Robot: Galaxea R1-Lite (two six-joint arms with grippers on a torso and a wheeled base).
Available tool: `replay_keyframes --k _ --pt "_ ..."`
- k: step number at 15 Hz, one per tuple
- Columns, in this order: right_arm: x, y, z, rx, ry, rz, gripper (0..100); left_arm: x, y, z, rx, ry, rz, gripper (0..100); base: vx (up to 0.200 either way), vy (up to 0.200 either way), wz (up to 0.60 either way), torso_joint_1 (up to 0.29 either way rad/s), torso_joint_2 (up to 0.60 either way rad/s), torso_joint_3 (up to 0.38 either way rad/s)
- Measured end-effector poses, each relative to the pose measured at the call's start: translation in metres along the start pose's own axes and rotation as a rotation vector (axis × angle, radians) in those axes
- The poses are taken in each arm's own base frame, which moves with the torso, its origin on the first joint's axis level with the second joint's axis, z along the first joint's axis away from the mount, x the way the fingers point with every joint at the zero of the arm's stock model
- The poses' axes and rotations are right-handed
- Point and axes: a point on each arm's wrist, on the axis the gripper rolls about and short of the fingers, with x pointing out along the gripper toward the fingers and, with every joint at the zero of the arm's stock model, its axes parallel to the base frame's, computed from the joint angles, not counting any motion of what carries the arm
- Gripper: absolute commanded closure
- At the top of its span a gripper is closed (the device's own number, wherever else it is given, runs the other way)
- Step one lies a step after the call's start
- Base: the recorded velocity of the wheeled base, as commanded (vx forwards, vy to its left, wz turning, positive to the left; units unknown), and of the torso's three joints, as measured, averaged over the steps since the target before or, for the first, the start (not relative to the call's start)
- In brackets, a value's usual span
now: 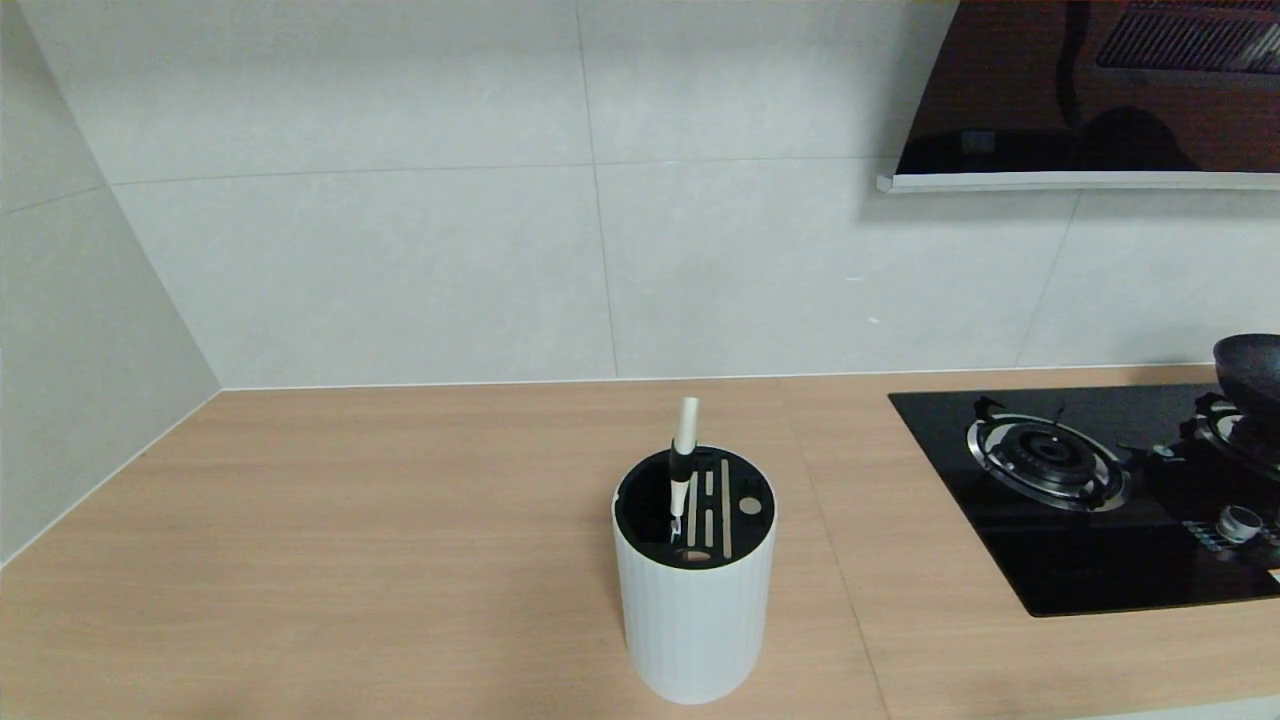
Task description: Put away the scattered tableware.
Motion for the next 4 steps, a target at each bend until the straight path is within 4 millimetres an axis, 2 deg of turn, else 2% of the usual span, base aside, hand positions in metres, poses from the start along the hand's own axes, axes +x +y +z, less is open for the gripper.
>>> replay_keyframes --k 4 --pt "0.0 0.0 -0.0003 0.0 0.001 -0.002 0 0.0 0.0 0.0001 -0.005 0.0 0.001 0 0.0 0.0 0.0 0.0 0.0 0.0"
